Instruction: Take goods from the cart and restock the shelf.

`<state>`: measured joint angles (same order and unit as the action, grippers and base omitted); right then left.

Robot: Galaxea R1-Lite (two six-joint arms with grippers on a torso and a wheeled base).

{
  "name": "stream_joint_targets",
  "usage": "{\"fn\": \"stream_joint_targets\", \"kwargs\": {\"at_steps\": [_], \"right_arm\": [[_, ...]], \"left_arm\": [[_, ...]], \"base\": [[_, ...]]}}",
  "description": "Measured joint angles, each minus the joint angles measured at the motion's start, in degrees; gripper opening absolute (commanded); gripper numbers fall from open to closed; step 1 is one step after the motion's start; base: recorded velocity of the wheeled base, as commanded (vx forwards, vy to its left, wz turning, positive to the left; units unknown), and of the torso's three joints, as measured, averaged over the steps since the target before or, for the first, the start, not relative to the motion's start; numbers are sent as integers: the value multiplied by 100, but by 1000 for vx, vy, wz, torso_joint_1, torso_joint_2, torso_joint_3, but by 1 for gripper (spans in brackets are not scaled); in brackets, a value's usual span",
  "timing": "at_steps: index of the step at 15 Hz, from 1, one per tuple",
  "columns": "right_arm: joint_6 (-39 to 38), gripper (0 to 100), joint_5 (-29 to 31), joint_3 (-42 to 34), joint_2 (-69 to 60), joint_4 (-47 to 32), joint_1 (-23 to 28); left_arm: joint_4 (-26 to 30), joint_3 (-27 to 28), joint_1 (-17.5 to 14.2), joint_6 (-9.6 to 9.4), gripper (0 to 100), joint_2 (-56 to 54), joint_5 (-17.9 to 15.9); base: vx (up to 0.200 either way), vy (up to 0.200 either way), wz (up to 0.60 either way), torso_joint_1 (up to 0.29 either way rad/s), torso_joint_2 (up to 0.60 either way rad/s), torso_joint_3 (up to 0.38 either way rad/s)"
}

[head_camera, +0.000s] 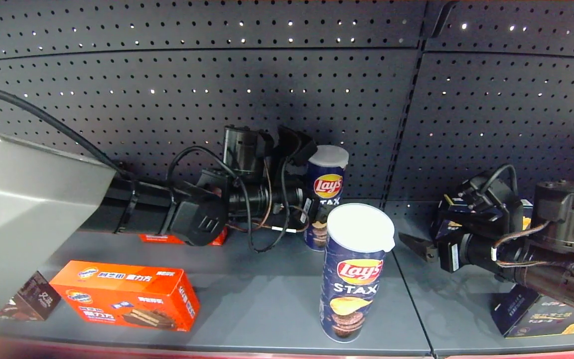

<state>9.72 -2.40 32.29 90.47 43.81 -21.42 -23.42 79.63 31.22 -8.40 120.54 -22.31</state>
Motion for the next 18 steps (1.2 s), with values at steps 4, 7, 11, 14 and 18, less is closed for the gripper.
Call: {"fn": "stream_joint_targets", "kwargs": {"at_steps": [4, 7, 11, 14, 18], "right_arm": [[-4, 100, -22, -232, -20, 0, -5], [-6, 100, 0, -433, -34, 6, 6], [0, 100, 20, -672, -39, 9, -21], [10, 100, 0, -890, -157, 283, -217], [5, 100, -41, -1087, -463, 304, -517]], "left_arm": [[7, -469, -30, -7, 100, -507, 11], [0, -1089, -63, -11, 100, -1084, 121], [-1, -1888, -243, -13, 100, -1944, 417], [-11, -2274, -295, -7, 100, -2441, 1452], [-15, -2564, -280, -16, 100, -2867, 1727]], "base": [[0, 0, 0, 0, 0, 0], [0, 0, 0, 0, 0, 0], [0, 0, 0, 0, 0, 0], [0, 0, 0, 0, 0, 0], [0, 0, 0, 0, 0, 0]]}}
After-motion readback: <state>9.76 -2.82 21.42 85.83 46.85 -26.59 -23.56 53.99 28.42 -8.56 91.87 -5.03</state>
